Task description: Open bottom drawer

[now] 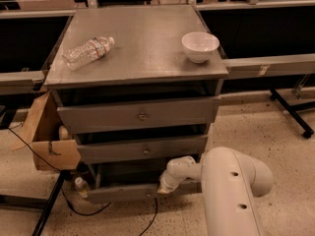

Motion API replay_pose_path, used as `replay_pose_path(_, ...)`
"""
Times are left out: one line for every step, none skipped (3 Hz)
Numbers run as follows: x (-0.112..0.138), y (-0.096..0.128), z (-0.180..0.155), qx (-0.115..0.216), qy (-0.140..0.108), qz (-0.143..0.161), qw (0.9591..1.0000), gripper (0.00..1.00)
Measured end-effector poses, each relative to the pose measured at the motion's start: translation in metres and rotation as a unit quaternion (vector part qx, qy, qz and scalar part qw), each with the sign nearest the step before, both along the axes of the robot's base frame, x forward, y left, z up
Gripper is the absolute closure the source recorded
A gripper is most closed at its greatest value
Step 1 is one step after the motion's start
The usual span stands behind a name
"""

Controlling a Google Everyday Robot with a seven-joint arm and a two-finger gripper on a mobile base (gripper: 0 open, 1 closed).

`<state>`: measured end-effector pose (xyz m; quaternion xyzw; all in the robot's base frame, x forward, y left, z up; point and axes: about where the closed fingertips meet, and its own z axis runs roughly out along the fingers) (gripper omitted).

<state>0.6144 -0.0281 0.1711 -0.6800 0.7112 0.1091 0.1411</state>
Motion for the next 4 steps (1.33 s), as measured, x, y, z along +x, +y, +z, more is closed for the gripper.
replay_pose_path(-0.011,-0.001,-0.001,-0.001,0.006,-0.002,1.0000,1.00)
replay_pose_path(-0.011,-0.001,0.000,-0.001,0.006,-0.002,1.0000,1.00)
replay_pose_path(-0.020,-0.002,-0.002,-0.001,0.010,-0.003,0.9999,1.00)
replay_pose_path(-0.022,-0.003,-0.001,0.000,0.011,-0.003,0.9999,1.00)
